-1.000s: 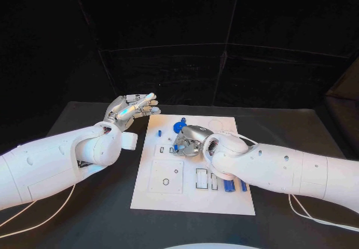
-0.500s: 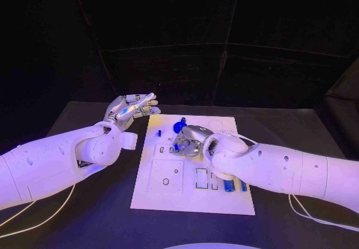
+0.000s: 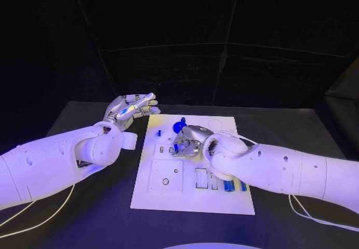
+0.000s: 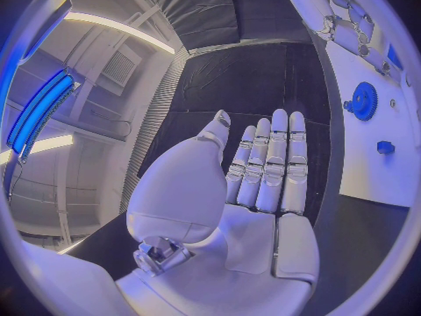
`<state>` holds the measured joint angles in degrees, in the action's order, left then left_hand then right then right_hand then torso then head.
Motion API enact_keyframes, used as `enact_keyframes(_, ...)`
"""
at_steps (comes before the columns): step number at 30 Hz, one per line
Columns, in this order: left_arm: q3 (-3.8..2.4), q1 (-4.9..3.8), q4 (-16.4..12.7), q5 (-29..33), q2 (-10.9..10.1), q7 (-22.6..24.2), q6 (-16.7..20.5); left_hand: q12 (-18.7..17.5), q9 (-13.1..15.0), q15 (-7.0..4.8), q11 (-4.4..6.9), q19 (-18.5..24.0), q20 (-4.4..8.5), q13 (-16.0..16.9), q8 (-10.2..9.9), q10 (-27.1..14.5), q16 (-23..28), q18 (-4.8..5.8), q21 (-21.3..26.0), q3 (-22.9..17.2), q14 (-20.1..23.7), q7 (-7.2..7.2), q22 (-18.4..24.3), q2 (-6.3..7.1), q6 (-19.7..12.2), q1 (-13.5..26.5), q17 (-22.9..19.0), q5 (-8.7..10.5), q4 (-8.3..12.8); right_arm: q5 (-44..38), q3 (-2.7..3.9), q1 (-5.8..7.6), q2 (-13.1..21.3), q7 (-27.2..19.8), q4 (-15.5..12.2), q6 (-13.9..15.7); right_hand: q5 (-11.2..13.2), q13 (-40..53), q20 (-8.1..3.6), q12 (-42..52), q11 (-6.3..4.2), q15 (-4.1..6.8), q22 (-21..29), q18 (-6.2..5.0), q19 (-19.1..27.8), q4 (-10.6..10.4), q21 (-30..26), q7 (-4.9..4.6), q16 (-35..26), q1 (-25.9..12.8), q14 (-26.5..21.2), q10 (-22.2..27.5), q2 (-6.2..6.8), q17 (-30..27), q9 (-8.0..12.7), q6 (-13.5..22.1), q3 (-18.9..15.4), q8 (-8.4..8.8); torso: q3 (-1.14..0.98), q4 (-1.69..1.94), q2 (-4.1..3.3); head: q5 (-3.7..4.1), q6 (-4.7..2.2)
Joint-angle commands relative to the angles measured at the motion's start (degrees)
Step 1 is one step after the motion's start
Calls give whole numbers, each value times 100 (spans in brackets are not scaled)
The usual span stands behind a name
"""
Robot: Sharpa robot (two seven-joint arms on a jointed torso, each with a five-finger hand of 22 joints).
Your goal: Assemble the parts on the task board
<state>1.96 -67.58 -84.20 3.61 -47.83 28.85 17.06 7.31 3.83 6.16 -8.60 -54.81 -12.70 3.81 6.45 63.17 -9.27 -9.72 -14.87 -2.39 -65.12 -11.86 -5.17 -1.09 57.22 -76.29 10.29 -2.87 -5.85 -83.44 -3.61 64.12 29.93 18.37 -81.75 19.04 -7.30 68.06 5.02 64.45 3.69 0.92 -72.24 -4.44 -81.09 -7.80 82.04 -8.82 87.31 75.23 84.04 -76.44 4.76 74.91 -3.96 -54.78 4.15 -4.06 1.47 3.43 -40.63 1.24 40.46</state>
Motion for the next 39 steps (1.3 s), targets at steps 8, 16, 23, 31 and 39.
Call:
enact_keyframes(8, -6, -10, 9, -243, -14, -117, 80, -65, 3, -149, 86, -432, 128, 9, -61, 193, -193, -98, -161, 41, -579, 88, -55, -68, 132, 23, 181, 4, 66, 97, -7, -5, 142, -714, -160, 1202, 64, -89, 96, -90, 72, -88, 41, 73, 11, -226, -59, -71, -62, -39, 437, 136, 41, 780, 15, 320, -447, 33, -11, -4, 1, -13, -16)
enact_keyframes(16, -6, -10, 49, -871, -44, -656, 420, 155, 33, -622, 444, -1585, 621, 155, -6, 1042, -1357, -83, -956, 178, -2063, 364, -426, -21, 494, 163, 1013, -6, 13, 603, 5, 26, 526, -1905, -424, 1520, 93, -72, 116, -53, 96, -109, 43, 72, 13, -267, -63, -100, -62, 67, 438, 130, -27, 788, 17, 430, -574, 40, -9, 6, 25, -34, -57)
enact_keyframes(23, -8, -25, 122, -1853, -90, -2010, 330, 1009, 149, -896, 703, -2260, 944, 858, 110, 1767, -6534, -38, -2222, 297, -2346, 585, -1236, 16, 606, 323, 6057, 33, -96, 1835, 61, 355, 1148, -2661, -877, 1107, -149, -115, 103, -90, 55, -81, 131, 53, 63, -203, -113, -52, -123, 333, 410, 178, -230, 677, -21, 248, -629, -55, -47, 1, 80, -87, -55)
enact_keyframes(31, -9, -249, 360, -3560, 129, -4005, -924, 4995, 902, -976, 865, -2663, 1054, 4625, 1126, 1309, -8002, 396, -5401, 485, -2462, 704, -5026, -175, 275, 735, 7858, -10, -445, 2776, 198, 853, 1861, -2775, -1049, 1051, -496, -44, 70, 9, 20, -48, 106, 59, 44, -157, -105, -19, -120, 469, 417, 108, -363, 695, -21, 156, -673, -85, -61, -21, 199, -128, 14)
enact_keyframes(39, -7, -552, 585, -4954, 593, -5407, -2108, 5273, 1256, -987, 830, -2781, 1045, 4859, 1572, 962, -7908, 446, -5743, 608, -2420, 706, -5489, -313, -80, 876, 7708, -4, -741, 2986, 218, 1027, 2138, -2569, -740, 911, -598, -71, 61, -17, 13, -41, 138, 53, 58, -165, -123, -12, -144, 470, 407, 119, -374, 651, -17, 134, -732, -89, -86, -35, 294, -152, 94)
